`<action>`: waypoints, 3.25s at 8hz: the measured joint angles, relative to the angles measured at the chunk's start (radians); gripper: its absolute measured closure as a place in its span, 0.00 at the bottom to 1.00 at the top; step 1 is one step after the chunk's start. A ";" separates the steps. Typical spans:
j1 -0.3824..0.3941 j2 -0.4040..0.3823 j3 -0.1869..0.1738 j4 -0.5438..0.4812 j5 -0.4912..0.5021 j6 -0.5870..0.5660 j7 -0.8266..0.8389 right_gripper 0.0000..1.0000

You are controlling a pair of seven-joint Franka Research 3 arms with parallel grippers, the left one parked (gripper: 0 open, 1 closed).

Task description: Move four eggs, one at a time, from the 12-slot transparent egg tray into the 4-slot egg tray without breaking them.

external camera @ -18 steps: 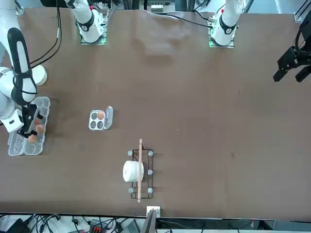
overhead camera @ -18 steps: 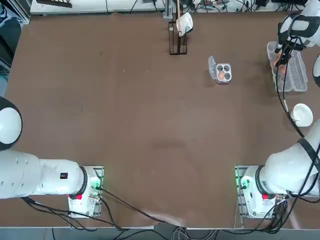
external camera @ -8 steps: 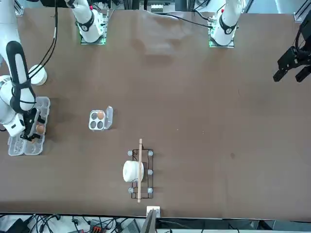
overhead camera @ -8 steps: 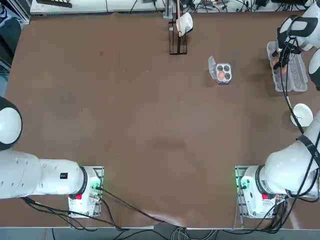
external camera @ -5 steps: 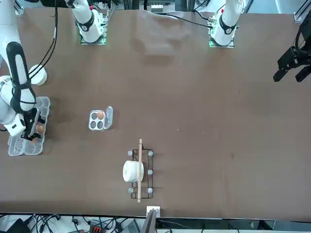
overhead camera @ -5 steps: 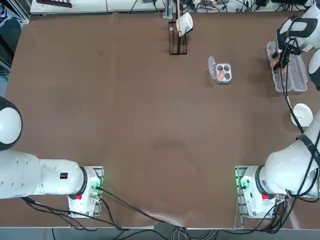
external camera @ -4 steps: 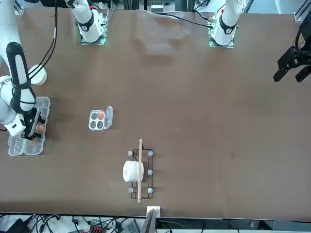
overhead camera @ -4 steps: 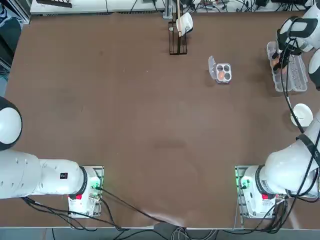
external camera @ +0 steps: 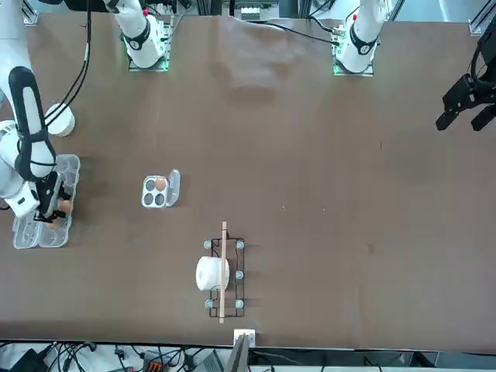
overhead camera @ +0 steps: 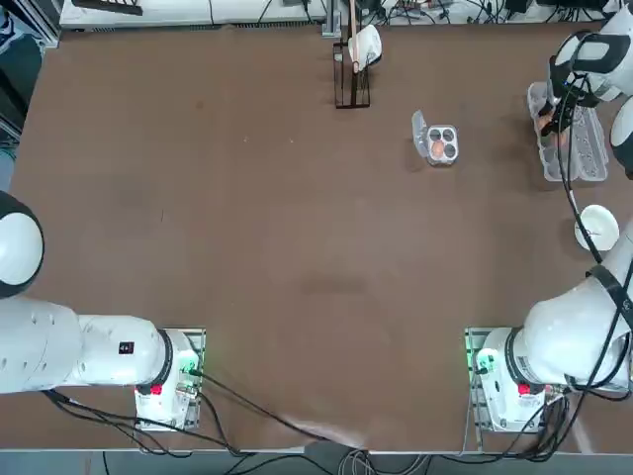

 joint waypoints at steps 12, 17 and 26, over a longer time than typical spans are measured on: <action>0.098 -0.222 0.006 0.023 -0.049 -0.462 0.679 0.42; 0.271 -0.249 0.015 -0.027 -0.052 -0.506 1.267 0.42; 0.503 -0.199 0.017 -0.048 -0.052 -0.270 1.883 0.42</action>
